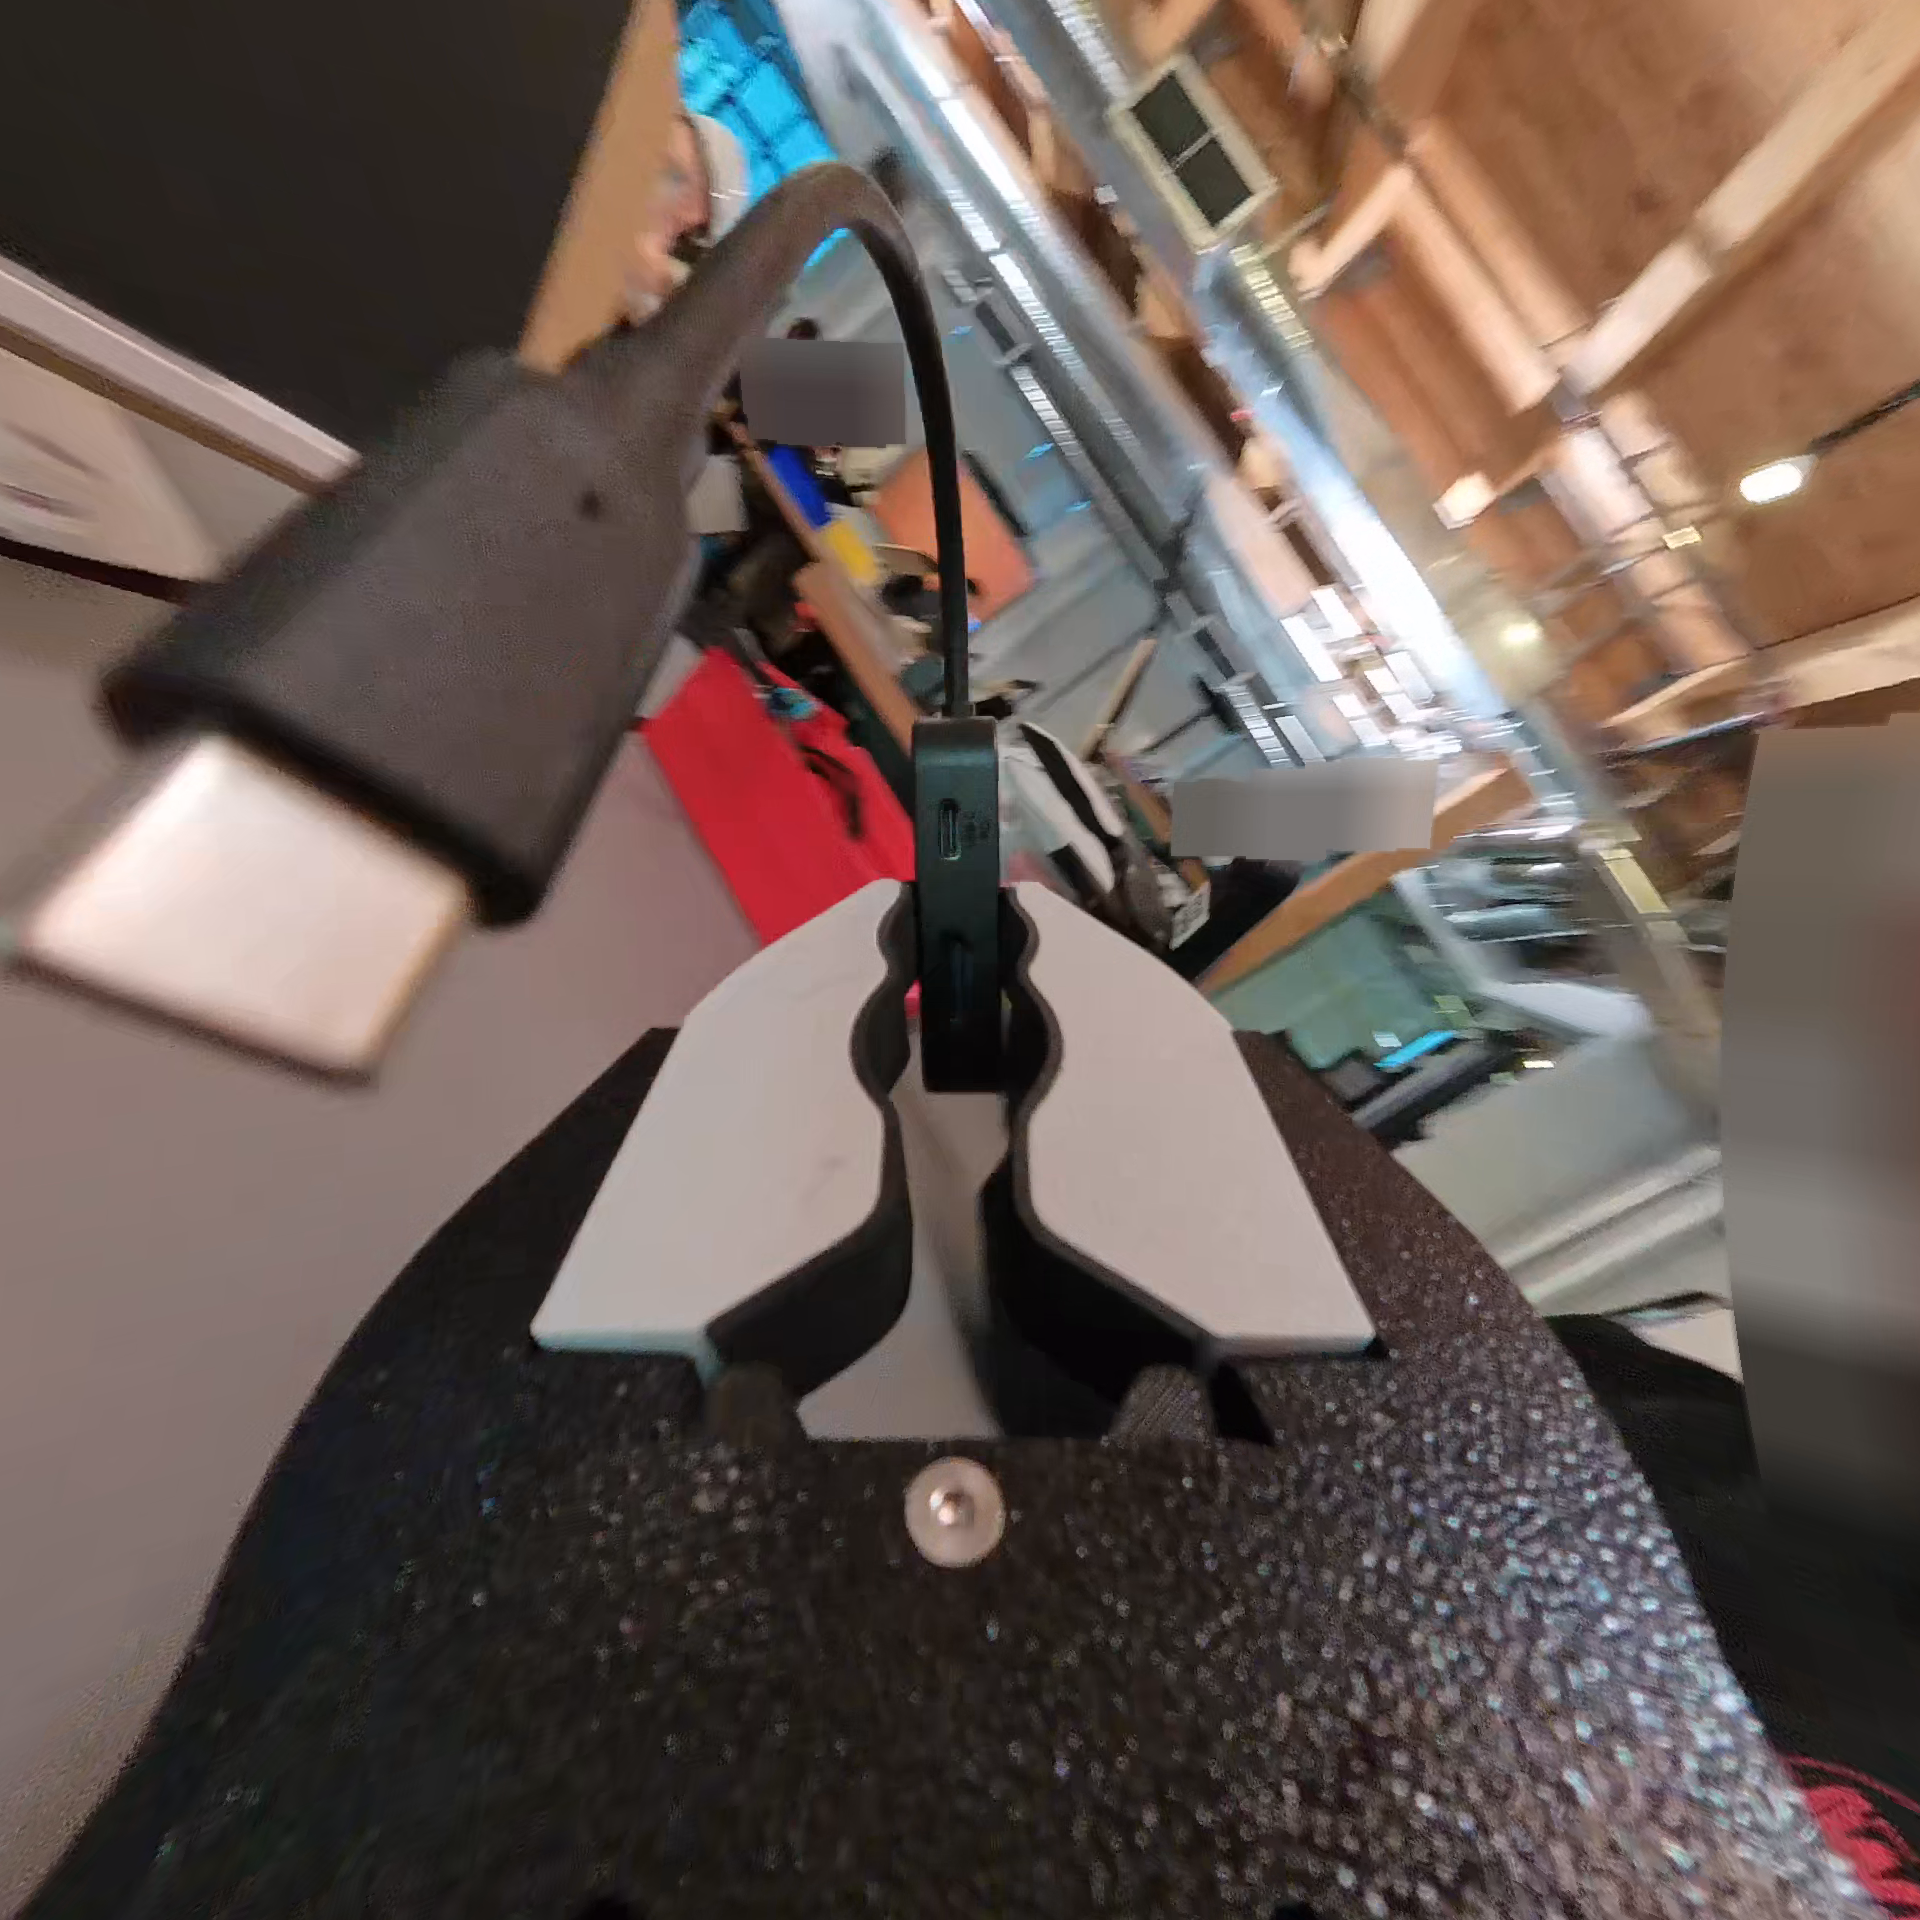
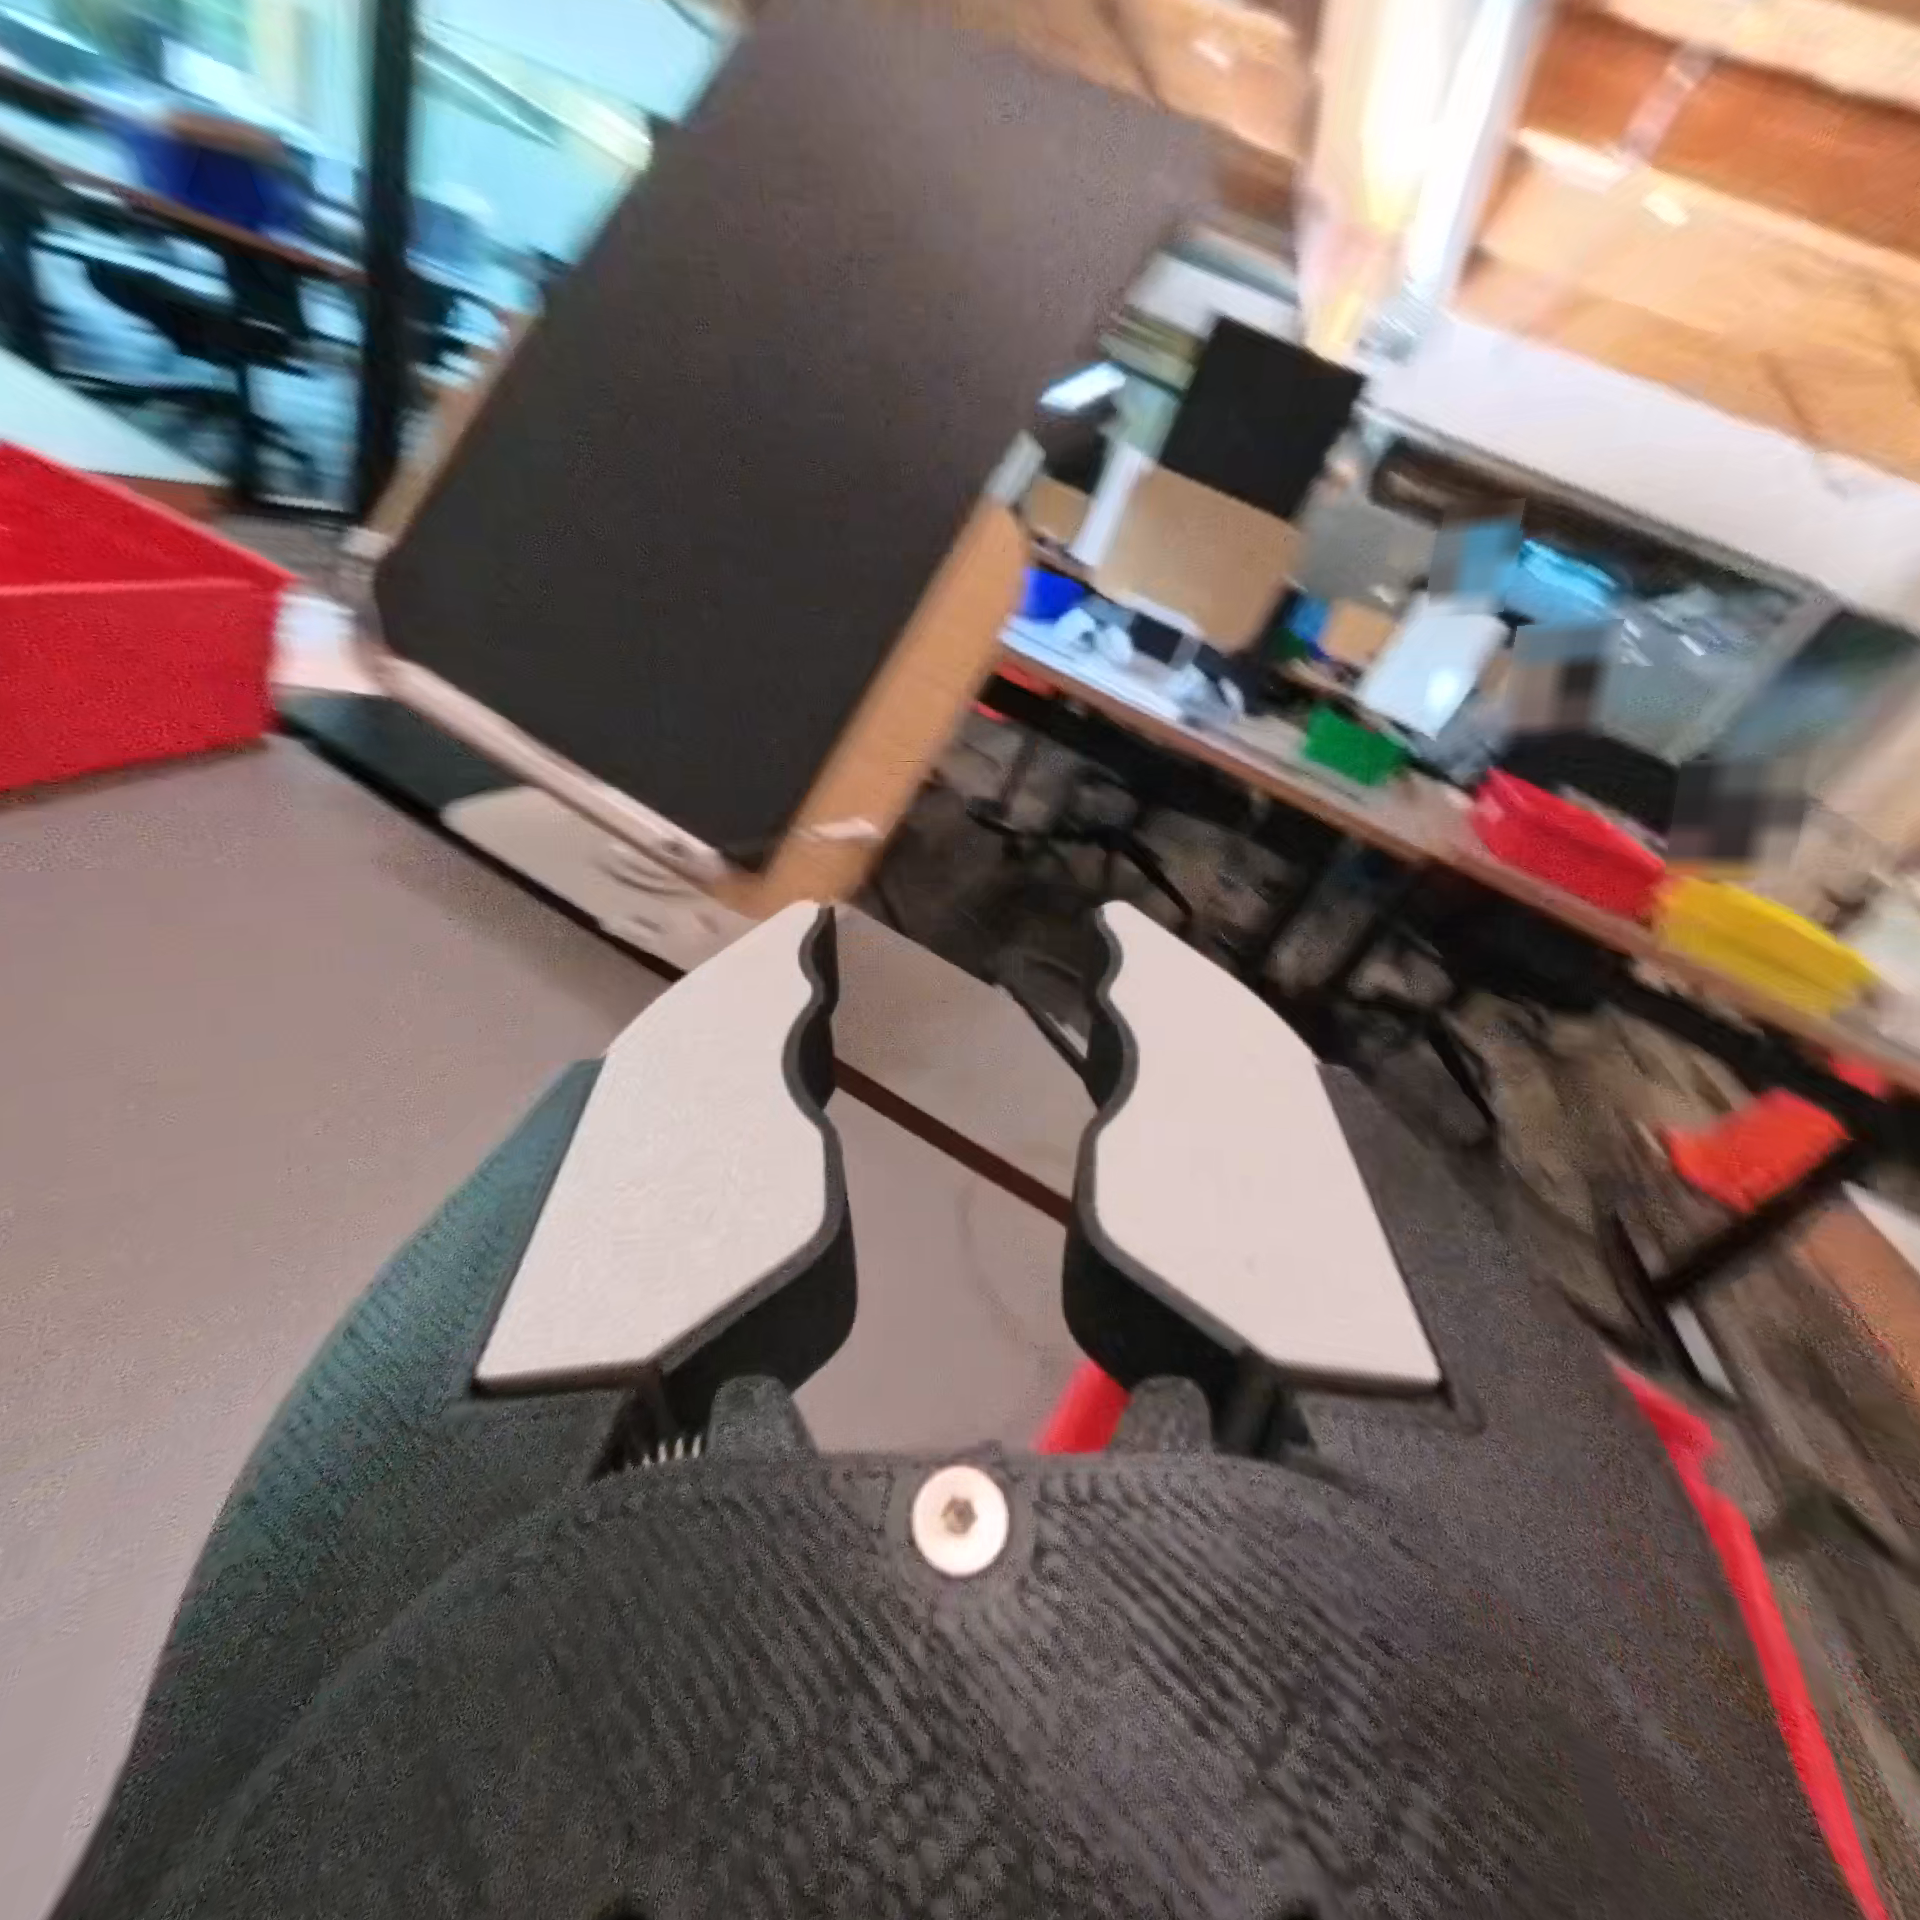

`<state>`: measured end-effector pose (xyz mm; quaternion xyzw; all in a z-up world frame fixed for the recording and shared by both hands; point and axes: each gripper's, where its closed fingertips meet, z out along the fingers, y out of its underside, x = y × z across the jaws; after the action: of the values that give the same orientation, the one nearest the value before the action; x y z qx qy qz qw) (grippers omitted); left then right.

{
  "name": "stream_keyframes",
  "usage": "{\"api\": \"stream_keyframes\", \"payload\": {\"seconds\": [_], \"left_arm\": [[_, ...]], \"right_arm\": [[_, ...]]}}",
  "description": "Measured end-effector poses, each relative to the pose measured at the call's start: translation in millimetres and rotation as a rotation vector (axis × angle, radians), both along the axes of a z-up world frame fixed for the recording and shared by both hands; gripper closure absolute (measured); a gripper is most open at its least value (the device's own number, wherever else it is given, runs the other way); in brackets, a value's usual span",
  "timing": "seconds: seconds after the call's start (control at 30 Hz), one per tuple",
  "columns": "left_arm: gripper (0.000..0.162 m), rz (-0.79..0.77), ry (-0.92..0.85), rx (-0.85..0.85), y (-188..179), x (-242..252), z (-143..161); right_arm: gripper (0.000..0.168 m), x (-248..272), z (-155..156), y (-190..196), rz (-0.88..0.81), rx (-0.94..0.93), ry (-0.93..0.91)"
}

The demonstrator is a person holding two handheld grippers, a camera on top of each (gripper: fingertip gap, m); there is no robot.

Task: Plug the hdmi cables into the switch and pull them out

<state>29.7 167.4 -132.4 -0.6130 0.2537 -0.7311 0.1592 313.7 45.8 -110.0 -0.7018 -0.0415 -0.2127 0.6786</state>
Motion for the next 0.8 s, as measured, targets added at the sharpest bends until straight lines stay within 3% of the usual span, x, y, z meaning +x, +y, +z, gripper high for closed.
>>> {"api": "stream_keyframes", "payload": {"seconds": [0.07,0.17,0.3,0.43,0.63,0.8], "left_arm": [[0.148,0.075,0.101,0.08,21,-30,-4],[0.148,0.203,0.297,0.191,65,-77,-17],[0.148,0.28,0.544,0.251,122,-137,-41],[0.148,0.289,0.634,0.149,150,-175,-61],[0.148,0.21,0.628,0.024,151,-181,-78],[0.148,0.161,0.591,-0.058,154,-164,-78]], "right_arm": [[0.124,75,-28,-32,-0.208,-0.05,0.124],[0.123,140,-70,-48,-0.26,-0.218,0.205],[0.124,177,-110,-32,-0.174,-0.417,0.156],[0.119,185,-157,-22,-0.11,-0.673,-0.032],[0.108,192,-174,-6,-0.133,-0.685,-0.282],[0.113,208,-169,4,-0.255,-0.609,-0.418]]}}
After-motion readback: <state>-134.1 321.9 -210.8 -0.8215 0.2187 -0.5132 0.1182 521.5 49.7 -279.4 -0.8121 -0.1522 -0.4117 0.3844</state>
